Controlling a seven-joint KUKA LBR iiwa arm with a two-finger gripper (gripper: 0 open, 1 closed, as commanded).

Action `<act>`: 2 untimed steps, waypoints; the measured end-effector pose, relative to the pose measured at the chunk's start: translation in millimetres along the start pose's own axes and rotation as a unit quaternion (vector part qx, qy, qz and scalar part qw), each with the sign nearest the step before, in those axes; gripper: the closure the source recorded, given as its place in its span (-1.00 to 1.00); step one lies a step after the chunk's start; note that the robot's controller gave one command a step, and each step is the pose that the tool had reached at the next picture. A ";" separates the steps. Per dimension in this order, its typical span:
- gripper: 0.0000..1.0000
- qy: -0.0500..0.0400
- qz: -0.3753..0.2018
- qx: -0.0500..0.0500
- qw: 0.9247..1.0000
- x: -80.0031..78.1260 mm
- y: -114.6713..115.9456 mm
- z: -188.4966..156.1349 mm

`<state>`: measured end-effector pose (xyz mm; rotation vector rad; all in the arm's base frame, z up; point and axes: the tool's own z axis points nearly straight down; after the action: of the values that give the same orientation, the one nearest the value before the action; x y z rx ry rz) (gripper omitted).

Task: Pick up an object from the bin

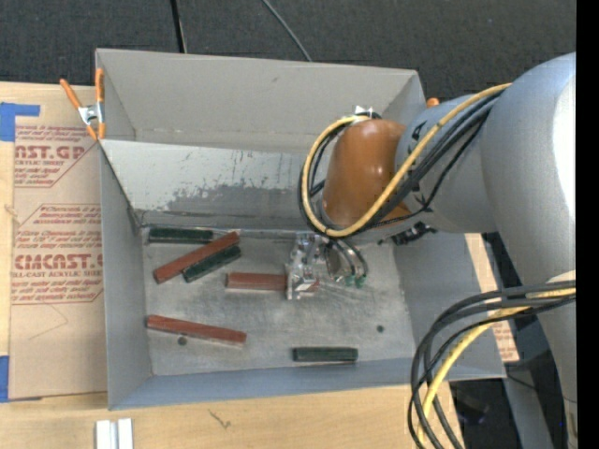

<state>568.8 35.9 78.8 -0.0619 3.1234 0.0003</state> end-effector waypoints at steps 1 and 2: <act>1.00 0.001 0.000 0.000 1.000 0.7 0.0 -1.7; 1.00 0.007 -0.007 0.000 1.000 2.1 2.2 -44.6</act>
Offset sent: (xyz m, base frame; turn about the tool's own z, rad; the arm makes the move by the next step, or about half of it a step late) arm 0.0046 0.0147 -0.0088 -0.1205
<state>565.8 38.0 123.4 -0.0841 3.1371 -0.0004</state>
